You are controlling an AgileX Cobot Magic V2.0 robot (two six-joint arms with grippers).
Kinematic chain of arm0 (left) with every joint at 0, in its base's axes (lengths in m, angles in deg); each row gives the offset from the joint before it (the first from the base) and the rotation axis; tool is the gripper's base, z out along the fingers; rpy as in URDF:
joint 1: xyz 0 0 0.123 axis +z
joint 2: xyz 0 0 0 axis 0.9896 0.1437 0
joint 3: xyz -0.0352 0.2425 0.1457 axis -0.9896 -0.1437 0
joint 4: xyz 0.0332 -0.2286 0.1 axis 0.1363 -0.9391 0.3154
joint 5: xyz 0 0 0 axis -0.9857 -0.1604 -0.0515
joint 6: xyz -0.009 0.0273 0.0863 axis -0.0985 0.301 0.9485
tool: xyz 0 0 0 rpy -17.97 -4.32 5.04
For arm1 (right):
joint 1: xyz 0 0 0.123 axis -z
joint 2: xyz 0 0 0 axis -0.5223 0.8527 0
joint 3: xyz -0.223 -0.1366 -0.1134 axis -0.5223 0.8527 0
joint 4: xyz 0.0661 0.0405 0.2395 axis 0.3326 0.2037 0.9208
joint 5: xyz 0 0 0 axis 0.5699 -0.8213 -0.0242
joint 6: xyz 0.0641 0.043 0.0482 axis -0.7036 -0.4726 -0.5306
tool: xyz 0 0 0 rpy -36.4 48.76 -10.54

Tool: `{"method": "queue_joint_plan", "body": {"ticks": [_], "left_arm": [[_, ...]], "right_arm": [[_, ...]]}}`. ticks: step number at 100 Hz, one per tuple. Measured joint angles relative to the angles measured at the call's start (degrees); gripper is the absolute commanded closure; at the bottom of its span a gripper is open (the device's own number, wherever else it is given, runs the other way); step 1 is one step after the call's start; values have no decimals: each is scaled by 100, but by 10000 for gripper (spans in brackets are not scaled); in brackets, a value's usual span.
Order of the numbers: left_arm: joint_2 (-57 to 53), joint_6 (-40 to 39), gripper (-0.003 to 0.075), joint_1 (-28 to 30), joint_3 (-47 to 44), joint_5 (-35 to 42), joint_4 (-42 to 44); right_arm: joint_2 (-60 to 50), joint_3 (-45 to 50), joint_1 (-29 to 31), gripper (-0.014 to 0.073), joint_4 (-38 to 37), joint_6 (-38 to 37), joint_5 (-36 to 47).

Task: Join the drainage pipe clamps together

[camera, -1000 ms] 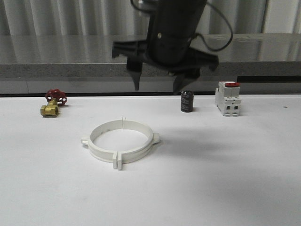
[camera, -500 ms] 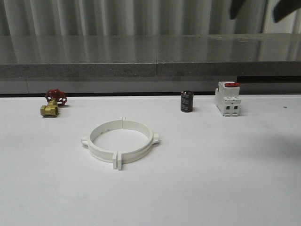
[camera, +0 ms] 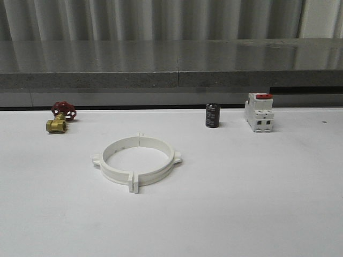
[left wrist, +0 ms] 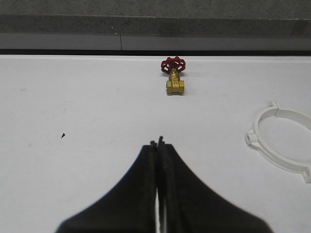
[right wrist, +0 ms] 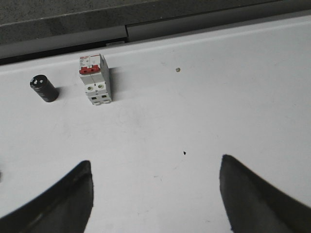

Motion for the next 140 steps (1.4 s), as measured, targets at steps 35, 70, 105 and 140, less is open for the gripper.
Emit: {"method": "queue_joint_plan", "body": {"ticks": [35,70,105,140], "left_arm": [[0,0,740,0,0,0,0],[0,0,740,0,0,0,0],[0,0,740,0,0,0,0],[0,0,740,0,0,0,0]], "right_arm": [[-1632,883,0,353,-105,10,-690],[-1786,907,0,663,-226,21,-978],[-1786,907,0,663,-227,21,-978],[-1786,915,0,663,-237,21,-978]]}}
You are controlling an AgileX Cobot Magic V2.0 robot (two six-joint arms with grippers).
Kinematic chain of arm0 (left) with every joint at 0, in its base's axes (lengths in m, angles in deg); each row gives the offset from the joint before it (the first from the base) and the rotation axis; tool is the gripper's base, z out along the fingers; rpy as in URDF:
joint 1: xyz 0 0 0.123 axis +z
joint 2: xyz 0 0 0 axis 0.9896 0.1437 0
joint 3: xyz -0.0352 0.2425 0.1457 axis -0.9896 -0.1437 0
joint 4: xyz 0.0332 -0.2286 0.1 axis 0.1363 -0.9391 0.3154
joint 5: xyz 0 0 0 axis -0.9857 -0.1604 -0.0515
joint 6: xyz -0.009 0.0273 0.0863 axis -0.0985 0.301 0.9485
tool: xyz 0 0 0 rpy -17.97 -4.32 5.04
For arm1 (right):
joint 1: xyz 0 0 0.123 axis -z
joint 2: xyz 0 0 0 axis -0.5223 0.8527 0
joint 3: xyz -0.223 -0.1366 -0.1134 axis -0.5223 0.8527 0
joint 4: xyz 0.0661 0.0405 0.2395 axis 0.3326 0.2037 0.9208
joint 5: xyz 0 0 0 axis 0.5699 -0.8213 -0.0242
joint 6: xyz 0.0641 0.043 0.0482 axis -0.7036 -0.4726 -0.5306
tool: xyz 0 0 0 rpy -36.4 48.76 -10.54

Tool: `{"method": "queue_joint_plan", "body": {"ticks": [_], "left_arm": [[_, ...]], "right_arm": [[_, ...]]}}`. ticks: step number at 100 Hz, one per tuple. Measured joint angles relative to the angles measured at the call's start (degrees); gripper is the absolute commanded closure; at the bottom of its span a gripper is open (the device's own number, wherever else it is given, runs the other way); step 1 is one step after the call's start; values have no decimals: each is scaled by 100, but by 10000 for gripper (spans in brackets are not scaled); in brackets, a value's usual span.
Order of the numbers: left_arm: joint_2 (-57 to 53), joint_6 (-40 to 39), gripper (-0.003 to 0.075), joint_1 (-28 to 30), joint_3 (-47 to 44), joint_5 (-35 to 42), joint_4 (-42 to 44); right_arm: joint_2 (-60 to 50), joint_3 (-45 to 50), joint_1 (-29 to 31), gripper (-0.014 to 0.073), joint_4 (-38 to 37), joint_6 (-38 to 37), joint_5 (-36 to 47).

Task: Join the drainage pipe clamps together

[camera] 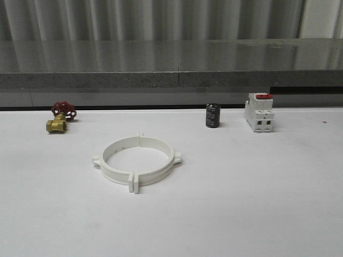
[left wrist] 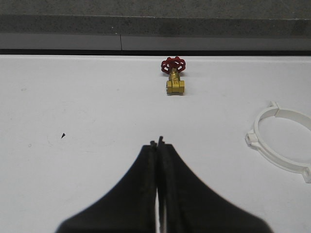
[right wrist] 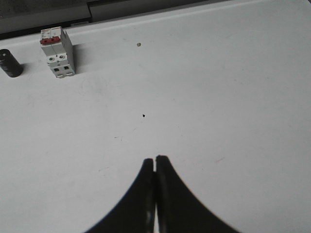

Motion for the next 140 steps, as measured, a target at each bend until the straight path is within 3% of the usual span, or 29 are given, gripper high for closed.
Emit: {"method": "queue_joint_plan", "body": {"ticks": [29,65,91,140], "left_arm": [[0,0,740,0,0,0,0],[0,0,740,0,0,0,0],[0,0,740,0,0,0,0],[-9,0,740,0,0,-9,0]], "right_arm": [[-276,576,257,663,146,615,1145],[-1887,2124,1148,663,2037,2696,3073],[-3226,3296,1171,663,2317,2822,3833],[-3302,3779,1171,663,2326,2609,4537]]}}
